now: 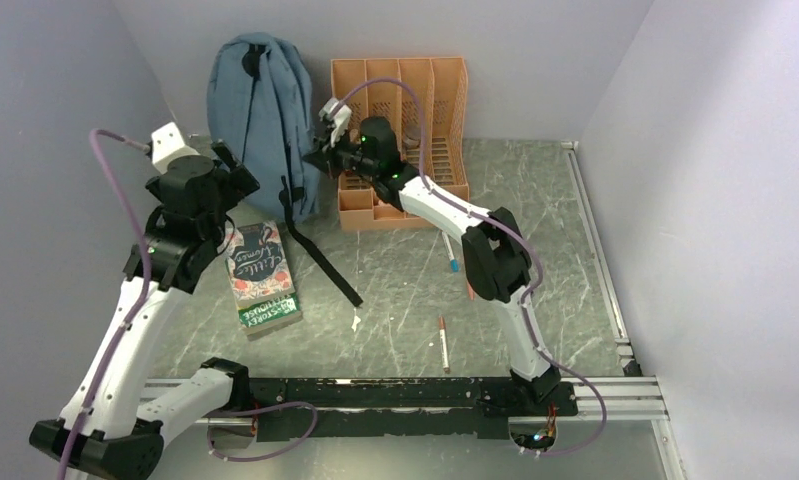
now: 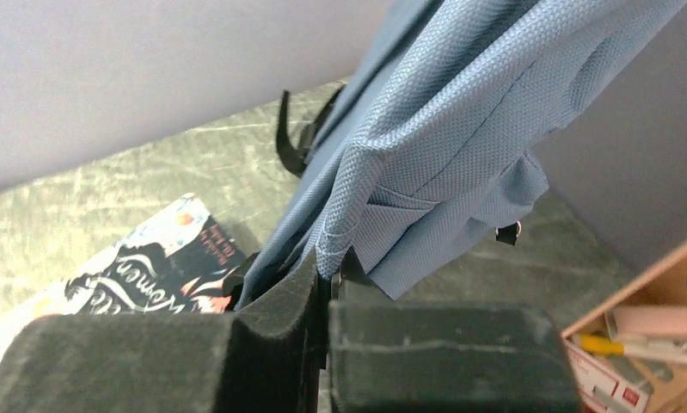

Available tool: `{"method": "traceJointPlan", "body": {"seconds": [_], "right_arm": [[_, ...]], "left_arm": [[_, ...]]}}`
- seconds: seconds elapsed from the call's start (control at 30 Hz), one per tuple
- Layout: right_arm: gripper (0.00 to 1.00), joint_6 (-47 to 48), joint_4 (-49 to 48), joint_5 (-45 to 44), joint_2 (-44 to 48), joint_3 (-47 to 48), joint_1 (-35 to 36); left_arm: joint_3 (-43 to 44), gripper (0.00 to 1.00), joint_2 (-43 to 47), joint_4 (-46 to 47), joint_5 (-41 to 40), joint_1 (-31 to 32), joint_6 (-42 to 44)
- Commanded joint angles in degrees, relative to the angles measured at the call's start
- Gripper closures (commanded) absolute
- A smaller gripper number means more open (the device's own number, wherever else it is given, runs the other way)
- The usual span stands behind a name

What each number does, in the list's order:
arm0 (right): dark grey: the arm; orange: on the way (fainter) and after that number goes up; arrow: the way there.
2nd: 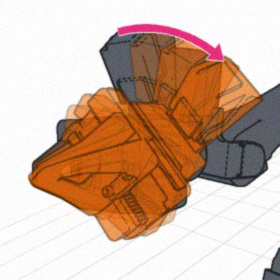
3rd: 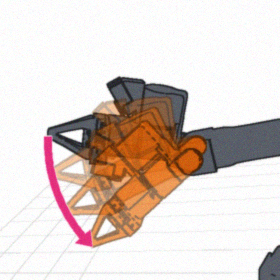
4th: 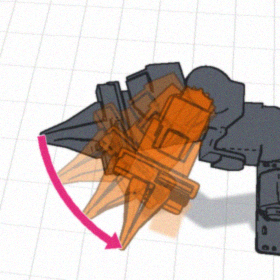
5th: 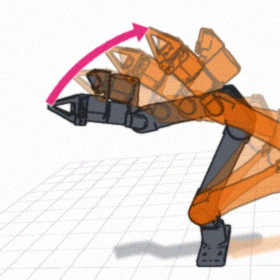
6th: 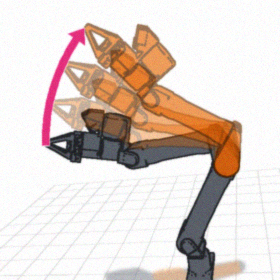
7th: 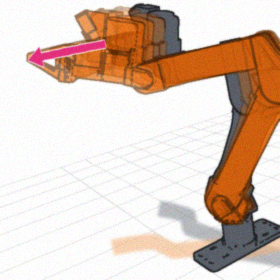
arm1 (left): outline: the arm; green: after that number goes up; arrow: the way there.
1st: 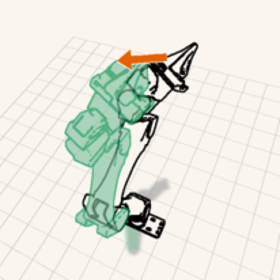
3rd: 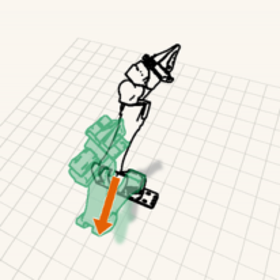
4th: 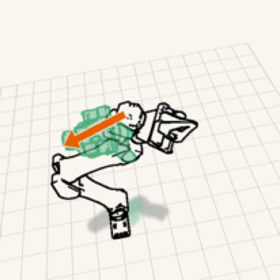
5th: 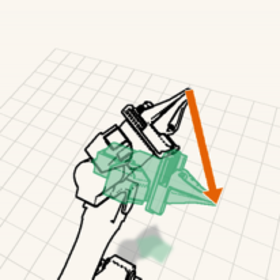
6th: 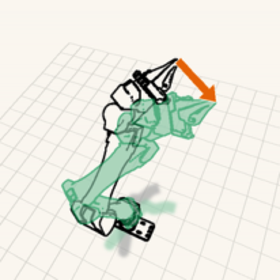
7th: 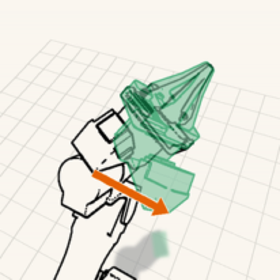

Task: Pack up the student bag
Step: Pick up the student bag at the center of the board.

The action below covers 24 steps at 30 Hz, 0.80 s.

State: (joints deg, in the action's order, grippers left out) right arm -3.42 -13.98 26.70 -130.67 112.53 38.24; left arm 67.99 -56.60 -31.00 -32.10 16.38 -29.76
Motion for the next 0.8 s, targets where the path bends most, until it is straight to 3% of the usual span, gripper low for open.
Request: {"method": "traceJointPlan", "body": {"seconds": [0.0,0.1,0.3,0.77], "right_arm": [[1.0,14.6,-12.1,5.7,7.7,-9.0,2.9],[1.0,20.1,-16.5,7.8,11.0,-15.0,4.0],[1.0,31.1,-15.8,8.2,14.7,-22.9,6.2],[1.0,33.9,-18.3,5.8,18.0,-35.0,7.7]], "left_arm": [[3.8,0.01,1.4,-4.9,-4.2,-0.6,-3.2],[3.6,0.01,1.0,-5.9,-5.3,-0.6,-3.4],[3.5,0.01,0.5,-7.9,-5.9,-0.6,-3.9],[-0.8,0.01,6.2,-14.9,-6.9,-0.6,-9.3]]}}
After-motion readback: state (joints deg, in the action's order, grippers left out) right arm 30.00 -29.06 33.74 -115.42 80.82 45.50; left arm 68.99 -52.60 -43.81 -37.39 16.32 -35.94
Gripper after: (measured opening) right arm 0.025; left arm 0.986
